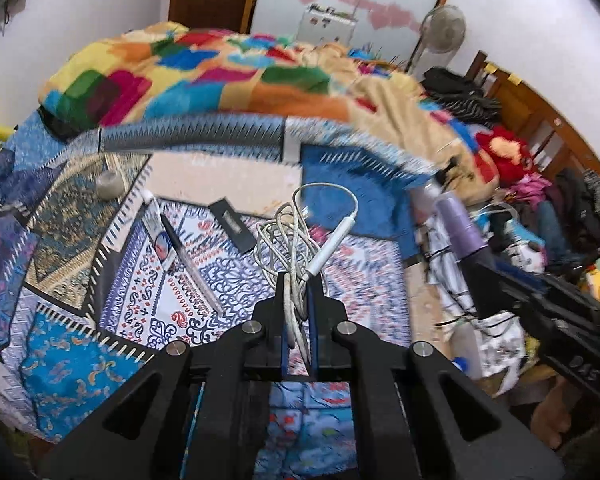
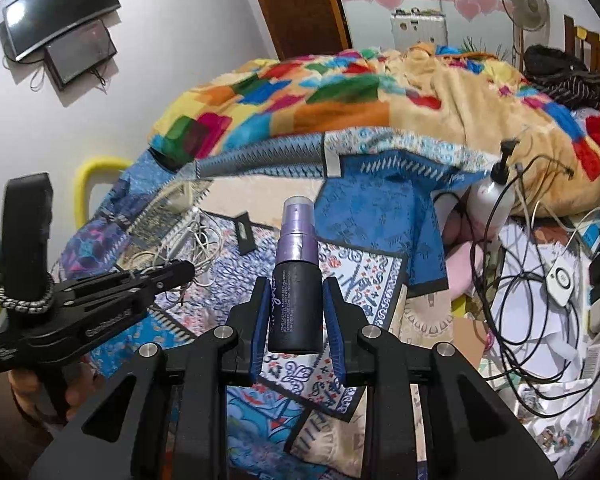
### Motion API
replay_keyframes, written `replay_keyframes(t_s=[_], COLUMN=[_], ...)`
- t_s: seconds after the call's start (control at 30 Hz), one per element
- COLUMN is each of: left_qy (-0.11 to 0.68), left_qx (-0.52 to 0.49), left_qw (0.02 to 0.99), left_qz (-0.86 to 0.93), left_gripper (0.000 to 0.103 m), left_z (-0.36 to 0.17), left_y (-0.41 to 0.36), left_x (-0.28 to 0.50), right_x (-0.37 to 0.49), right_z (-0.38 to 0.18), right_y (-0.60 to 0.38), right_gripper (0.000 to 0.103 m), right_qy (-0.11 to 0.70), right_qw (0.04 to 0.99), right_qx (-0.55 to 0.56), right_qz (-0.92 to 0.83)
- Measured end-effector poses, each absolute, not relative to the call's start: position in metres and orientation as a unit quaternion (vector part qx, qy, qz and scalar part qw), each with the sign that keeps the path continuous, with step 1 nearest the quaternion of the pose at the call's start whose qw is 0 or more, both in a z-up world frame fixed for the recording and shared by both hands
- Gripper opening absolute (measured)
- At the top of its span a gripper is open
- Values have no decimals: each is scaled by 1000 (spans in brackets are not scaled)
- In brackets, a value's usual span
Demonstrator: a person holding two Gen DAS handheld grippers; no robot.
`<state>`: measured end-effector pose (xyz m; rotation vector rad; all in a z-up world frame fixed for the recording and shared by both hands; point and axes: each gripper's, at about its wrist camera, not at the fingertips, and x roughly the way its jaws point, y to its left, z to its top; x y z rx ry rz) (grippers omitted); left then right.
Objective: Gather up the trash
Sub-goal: 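Carry the spray bottle and earphone cable in both tools toward the white bin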
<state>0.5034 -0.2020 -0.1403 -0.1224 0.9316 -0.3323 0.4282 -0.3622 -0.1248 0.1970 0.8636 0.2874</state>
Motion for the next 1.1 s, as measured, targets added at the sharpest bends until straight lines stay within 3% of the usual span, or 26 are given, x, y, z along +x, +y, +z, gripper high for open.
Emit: replay_keyframes(t_s=[0.37,1.1], left_qy=[378,330], left_qx=[-38,-40], left_qw=[912,942], left_qz=[-155,-56], left_gripper=[6,6], left_z=[-50,-4], left_y=[-174,-46], left_x=[429,281], right_x=[381,277], right_z=[-57,13], right_y=[-346,-249], right_gripper=[24,24], right_qy=[365,299], right_qw=[915,926], right_qx=[85,34], right_qz=[152,227])
